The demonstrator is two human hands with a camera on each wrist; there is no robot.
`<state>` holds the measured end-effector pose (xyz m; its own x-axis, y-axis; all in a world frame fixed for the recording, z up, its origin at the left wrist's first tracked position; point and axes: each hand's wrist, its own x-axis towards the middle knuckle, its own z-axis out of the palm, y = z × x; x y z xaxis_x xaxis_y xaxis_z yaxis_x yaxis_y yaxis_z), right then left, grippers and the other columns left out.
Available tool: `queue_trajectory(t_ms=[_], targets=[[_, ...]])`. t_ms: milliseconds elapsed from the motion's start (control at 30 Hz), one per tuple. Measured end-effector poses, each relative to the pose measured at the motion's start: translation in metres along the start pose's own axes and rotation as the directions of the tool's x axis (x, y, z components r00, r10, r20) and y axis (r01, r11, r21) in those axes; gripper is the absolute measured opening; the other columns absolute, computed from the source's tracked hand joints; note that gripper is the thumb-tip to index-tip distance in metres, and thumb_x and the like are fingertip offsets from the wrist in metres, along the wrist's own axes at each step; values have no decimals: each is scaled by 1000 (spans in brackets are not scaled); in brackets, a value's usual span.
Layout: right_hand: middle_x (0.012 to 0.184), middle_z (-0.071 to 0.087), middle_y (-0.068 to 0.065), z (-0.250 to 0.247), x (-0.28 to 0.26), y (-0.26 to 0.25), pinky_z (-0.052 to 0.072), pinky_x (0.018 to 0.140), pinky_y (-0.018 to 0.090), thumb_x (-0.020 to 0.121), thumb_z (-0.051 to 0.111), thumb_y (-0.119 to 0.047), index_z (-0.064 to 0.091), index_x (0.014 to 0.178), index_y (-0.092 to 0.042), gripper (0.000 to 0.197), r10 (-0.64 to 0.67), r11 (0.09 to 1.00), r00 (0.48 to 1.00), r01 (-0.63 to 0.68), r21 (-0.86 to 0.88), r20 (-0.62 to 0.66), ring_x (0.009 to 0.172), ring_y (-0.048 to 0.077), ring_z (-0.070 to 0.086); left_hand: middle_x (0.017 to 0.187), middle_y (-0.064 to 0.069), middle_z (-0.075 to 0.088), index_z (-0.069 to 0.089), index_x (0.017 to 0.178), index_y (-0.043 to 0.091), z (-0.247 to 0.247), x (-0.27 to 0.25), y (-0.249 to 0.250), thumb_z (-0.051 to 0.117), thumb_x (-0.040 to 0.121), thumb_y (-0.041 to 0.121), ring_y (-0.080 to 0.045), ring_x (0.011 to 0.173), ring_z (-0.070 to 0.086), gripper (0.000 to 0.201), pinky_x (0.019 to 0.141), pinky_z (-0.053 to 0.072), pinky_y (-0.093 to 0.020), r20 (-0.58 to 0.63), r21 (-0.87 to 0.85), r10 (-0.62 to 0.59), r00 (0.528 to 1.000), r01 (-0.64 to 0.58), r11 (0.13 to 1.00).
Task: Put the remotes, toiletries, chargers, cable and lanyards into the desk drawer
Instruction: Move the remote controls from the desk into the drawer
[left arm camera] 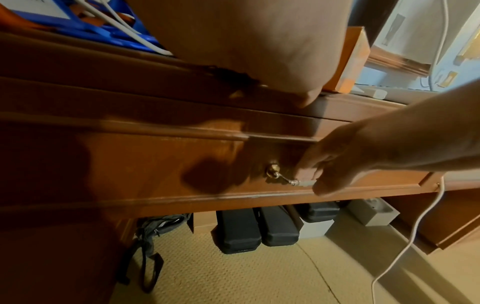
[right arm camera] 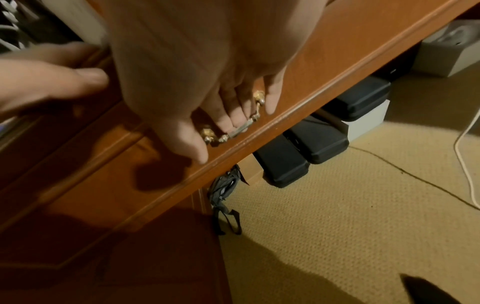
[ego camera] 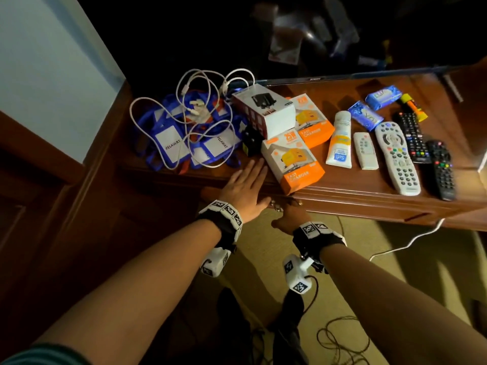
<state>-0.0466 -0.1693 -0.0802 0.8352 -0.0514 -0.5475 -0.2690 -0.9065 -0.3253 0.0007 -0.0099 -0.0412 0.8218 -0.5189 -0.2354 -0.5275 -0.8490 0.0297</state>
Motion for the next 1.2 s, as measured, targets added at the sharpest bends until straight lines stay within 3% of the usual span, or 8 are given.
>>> queue_trajectory(t_ms=[300,533,600,667,733,833,967,1200], targets=[[148,36,2,15,-46,17,39,104,36,74,70,-39,40,141,-27,75,-78,996,994,82,-43,79,132,28,38,157,1,-22,-9,150,18,-10,1,-1,21,94,60,-16,145,-18,76,117,-2,-37,109,-42,23,994,-19,999],[142,48,1,7,-91,41,38,102,34,83,64,-41,51,132,-24,54,-74,985,978,41,167,195,126,23,47,157,2,-23,-10,150,19,-7,0,1,26,94,59,-16,145,-18,78,117,-1,-36,93,-12,13,996,-12,1000],[130,58,1,-5,-102,45,42,97,31,85,63,-38,61,120,-19,40,-98,977,986,69,201,137,117,20,53,157,2,-24,-12,150,19,-6,1,0,27,94,60,-17,145,-18,80,117,-1,-37,90,-1,17,996,-17,1000],[100,68,4,-19,-110,48,48,81,30,88,63,-29,69,97,-13,19,-125,942,992,112,315,20,87,14,60,156,2,-25,-14,149,19,-6,1,-1,28,93,60,-17,144,-19,82,117,-1,-37,94,10,19,995,-20,1000],[77,64,6,-34,-111,50,43,66,29,88,63,-22,68,78,-7,19,-96,925,986,137,354,-133,69,15,54,156,1,-24,-13,149,19,-6,1,-1,31,92,61,-17,145,-19,84,117,-1,-37,93,20,15,996,-17,1000],[91,55,3,-49,-92,61,40,79,32,84,65,-29,63,85,-11,18,-47,969,943,123,214,-329,93,20,50,157,0,-22,-12,150,18,-7,1,3,35,91,62,-18,145,-17,87,117,0,-37,83,25,3,997,-5,1000],[129,54,7,-52,-70,64,34,102,42,89,52,-47,55,122,-15,46,50,999,988,-51,-1,-148,123,27,45,156,0,-24,-14,149,18,-10,1,6,36,90,62,-19,145,-18,89,118,0,-37,101,41,-19,995,15,999],[100,65,8,-46,-68,58,39,90,37,86,48,-51,59,83,-16,36,93,995,984,-98,-23,-149,99,28,59,156,0,-25,-12,150,18,-9,1,7,38,91,60,-21,145,-17,88,117,1,-40,108,8,-21,994,20,1000]])
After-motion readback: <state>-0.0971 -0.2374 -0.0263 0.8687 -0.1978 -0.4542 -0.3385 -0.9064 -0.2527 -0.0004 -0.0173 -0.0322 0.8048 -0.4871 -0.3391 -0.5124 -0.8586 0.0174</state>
